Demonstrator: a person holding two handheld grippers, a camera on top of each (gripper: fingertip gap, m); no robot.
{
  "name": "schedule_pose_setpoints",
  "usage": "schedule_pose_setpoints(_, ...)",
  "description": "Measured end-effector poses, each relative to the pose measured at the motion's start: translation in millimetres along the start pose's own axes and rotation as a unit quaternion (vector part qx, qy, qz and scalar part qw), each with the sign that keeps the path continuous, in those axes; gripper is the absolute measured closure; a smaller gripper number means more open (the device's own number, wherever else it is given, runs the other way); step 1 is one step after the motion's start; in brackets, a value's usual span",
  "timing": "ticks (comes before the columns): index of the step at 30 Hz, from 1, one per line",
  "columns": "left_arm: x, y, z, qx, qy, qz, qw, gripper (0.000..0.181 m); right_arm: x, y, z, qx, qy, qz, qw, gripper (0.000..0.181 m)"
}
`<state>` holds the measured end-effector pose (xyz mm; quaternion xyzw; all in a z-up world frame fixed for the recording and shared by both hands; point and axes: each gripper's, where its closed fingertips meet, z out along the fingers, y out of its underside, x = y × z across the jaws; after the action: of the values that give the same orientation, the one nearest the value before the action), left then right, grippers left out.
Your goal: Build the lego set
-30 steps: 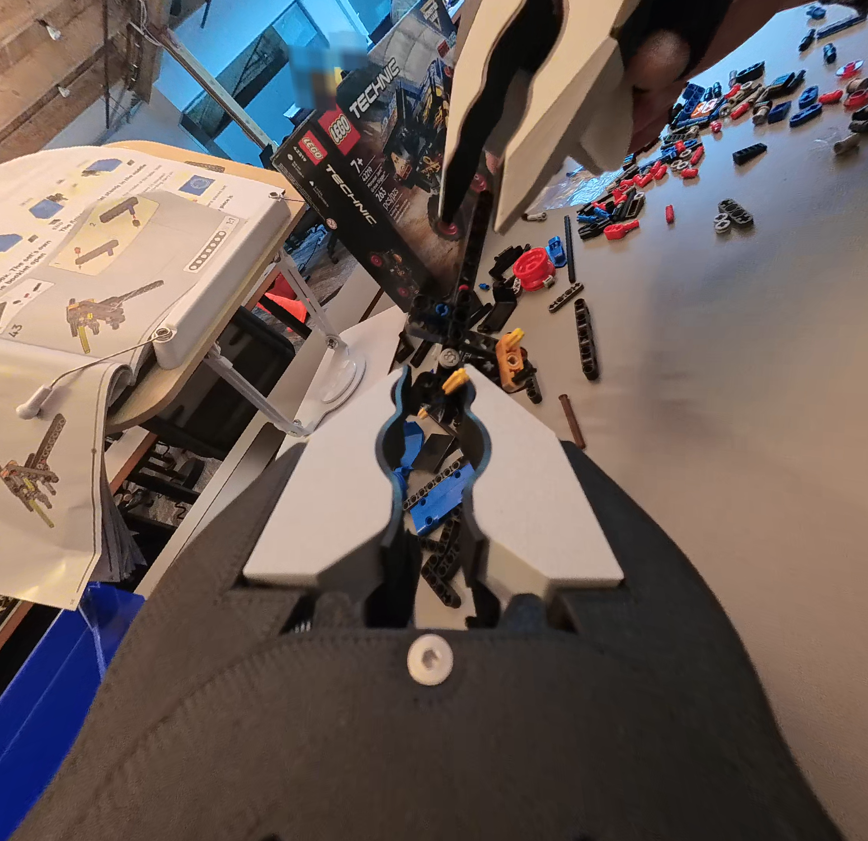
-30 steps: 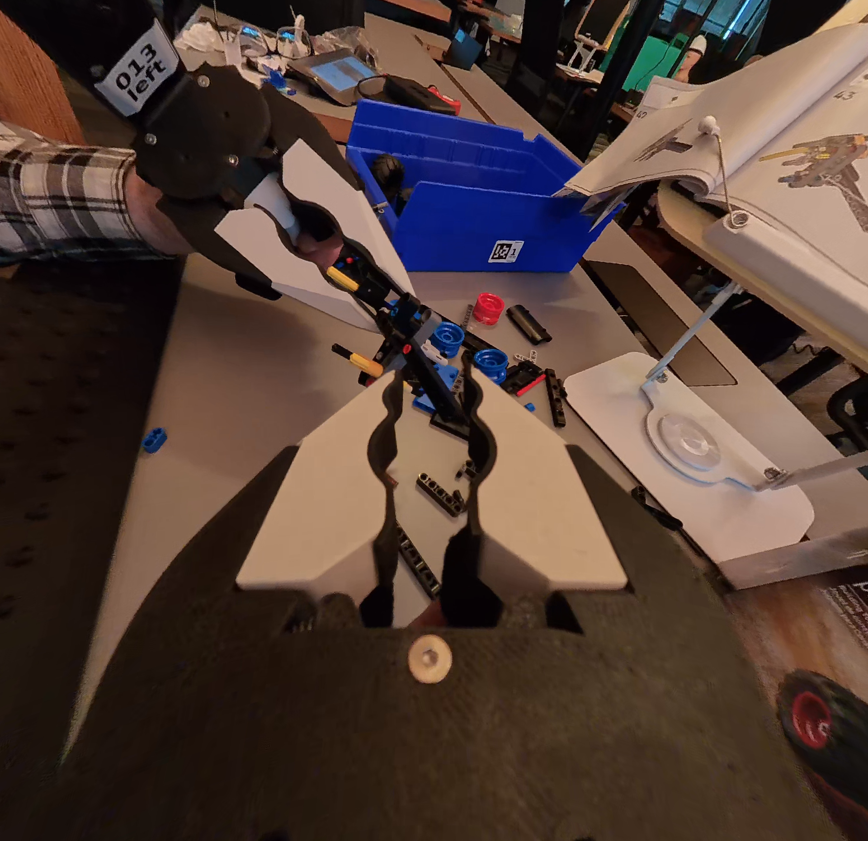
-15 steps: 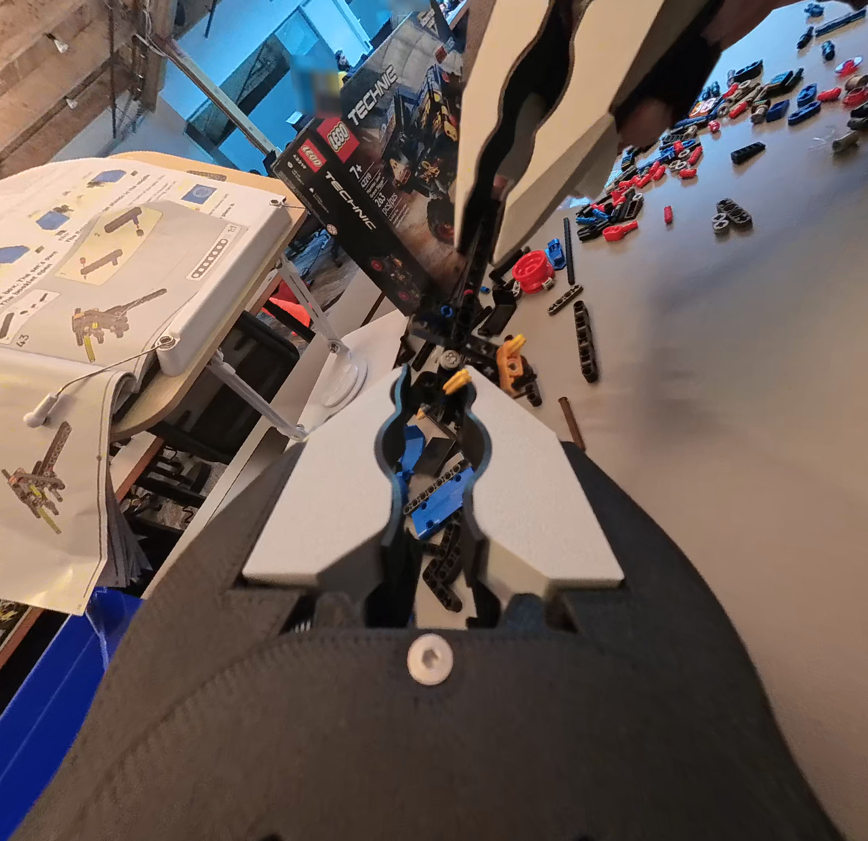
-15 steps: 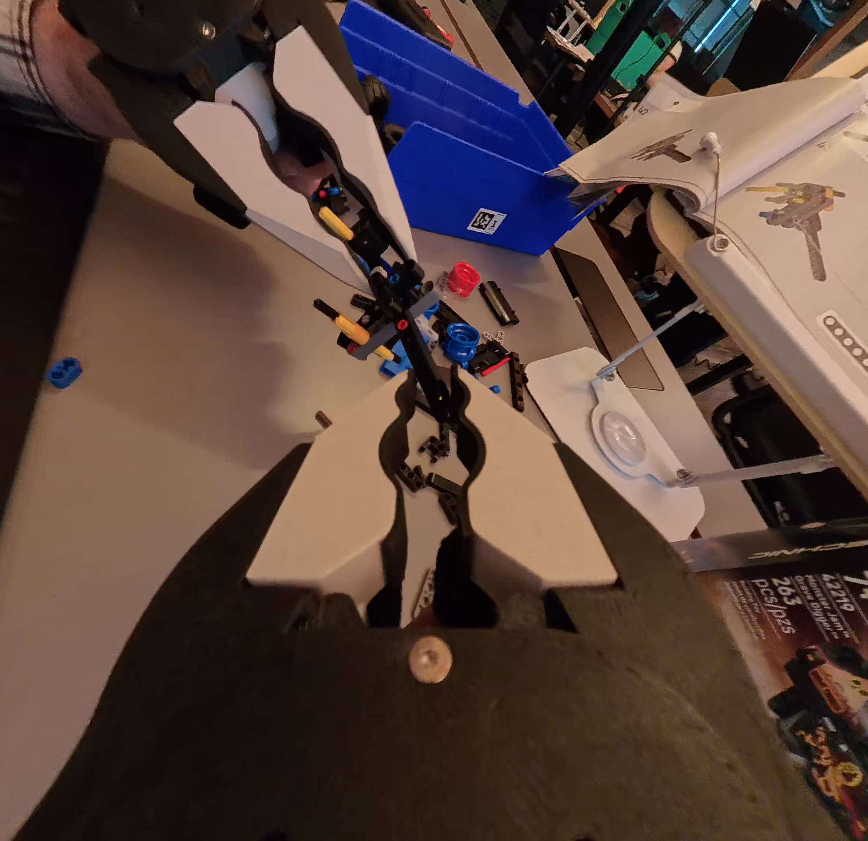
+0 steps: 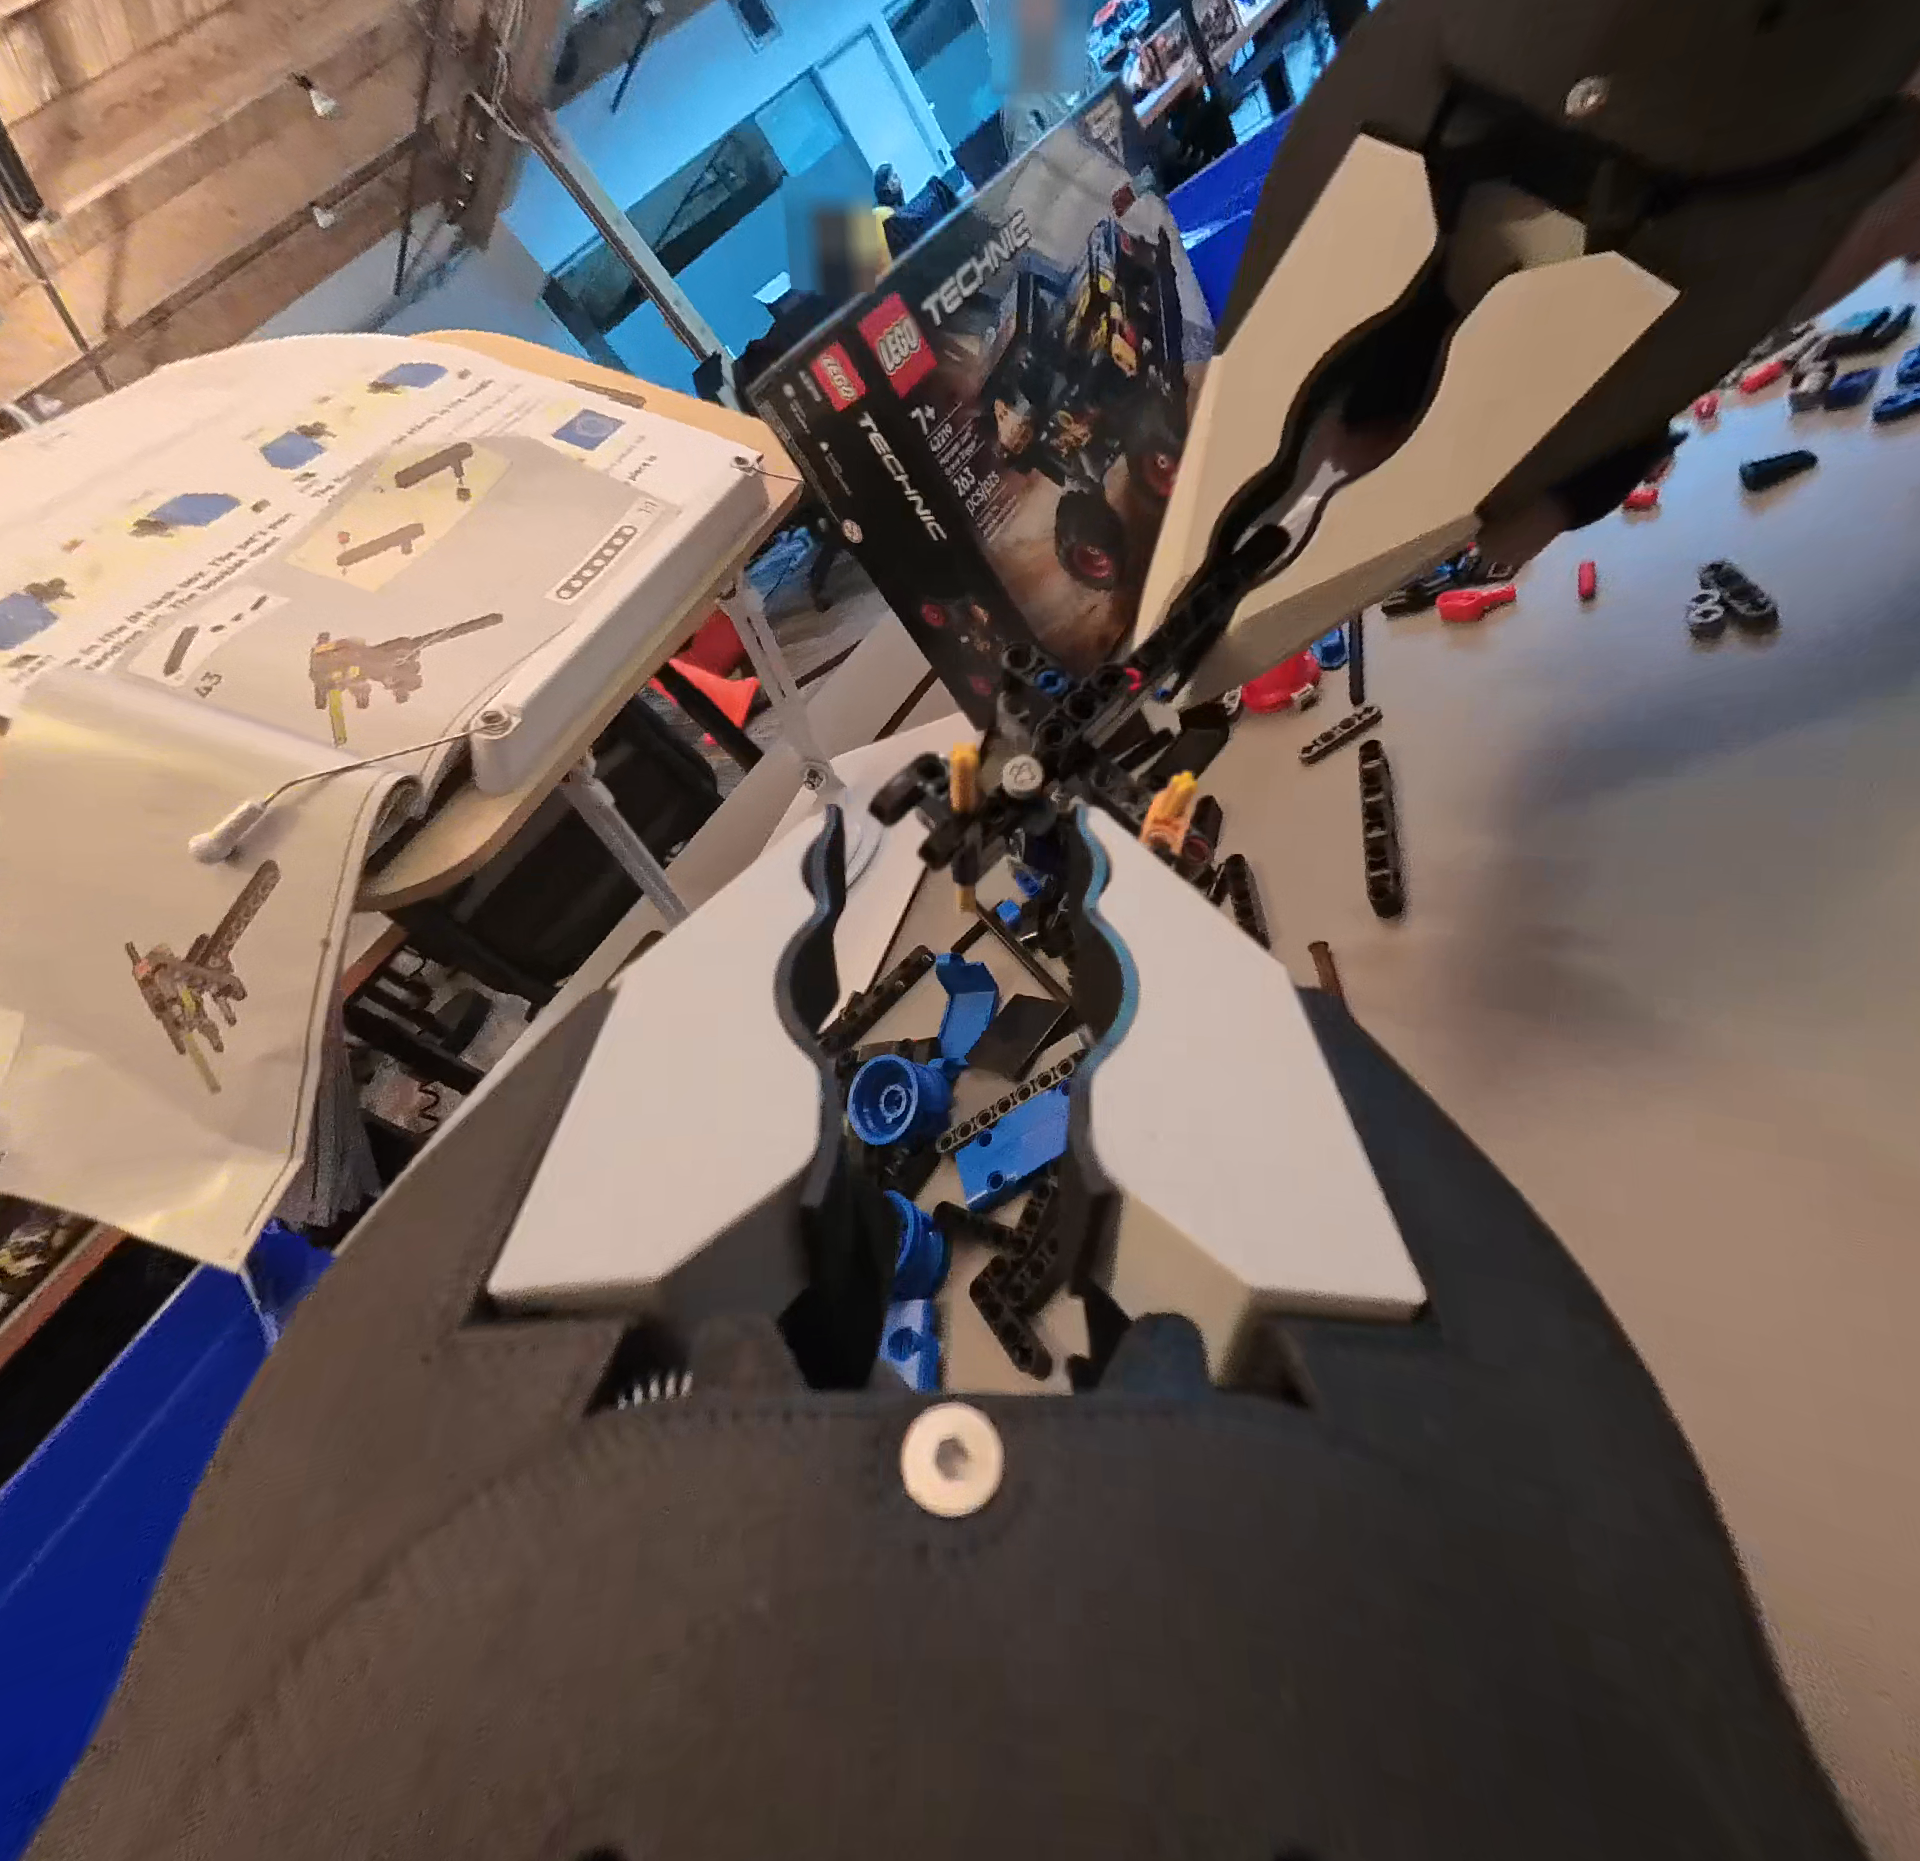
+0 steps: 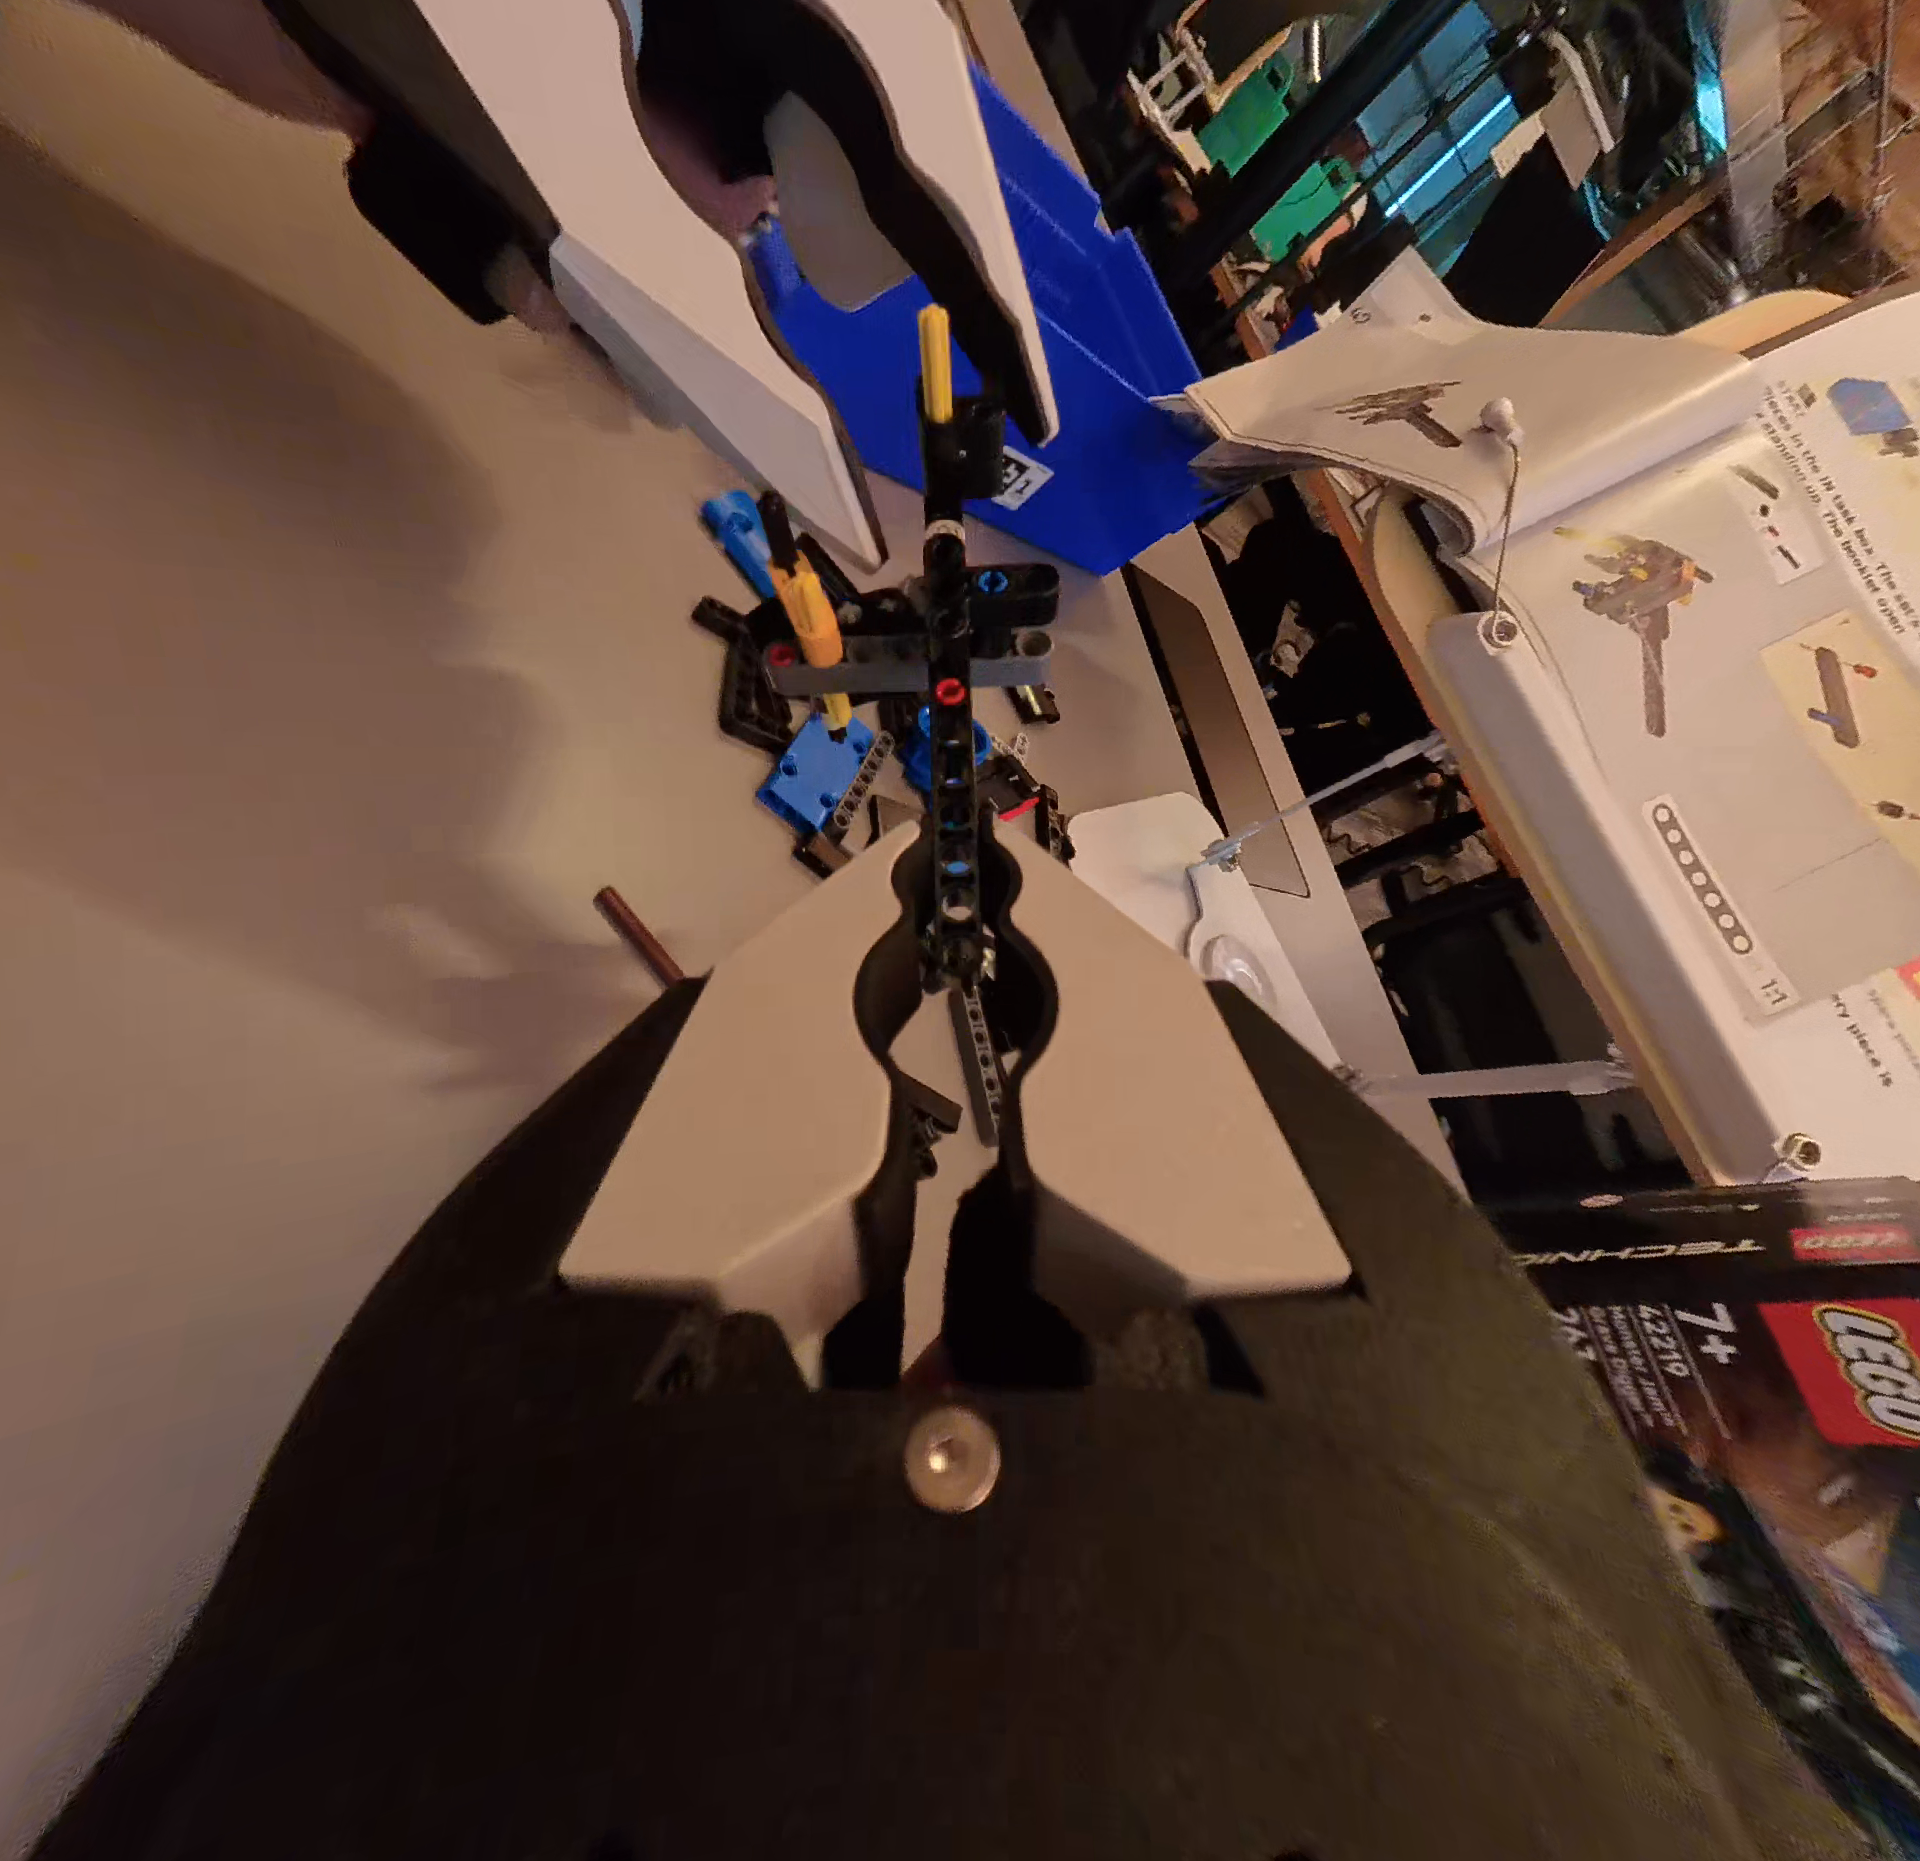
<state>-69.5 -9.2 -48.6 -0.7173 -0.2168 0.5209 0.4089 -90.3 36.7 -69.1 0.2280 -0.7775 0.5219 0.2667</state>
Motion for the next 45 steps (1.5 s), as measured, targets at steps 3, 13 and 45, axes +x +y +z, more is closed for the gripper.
schedule_pose_setpoints(3,-2.5,-0.3,-1.2,0.002,-0.002,-0.009,1.000,0.142,4.7,-3.0,-1.8,0.020,0.004,0.028,0.999,0.178)
schedule_pose_setpoints(13,-13.0,-12.5,-10.4,0.055,0.023,-0.104,0.993,0.139,24.2,-12.4,-10.2,0.077,0.023,0.114,0.990,0.178)
schedule_pose_setpoints(45,-0.6,-32.4,-18.9,0.120,0.142,-0.244,0.952,0.179,-11.0,-43.0,-21.0,0.175,-0.249,0.400,0.865,0.177)
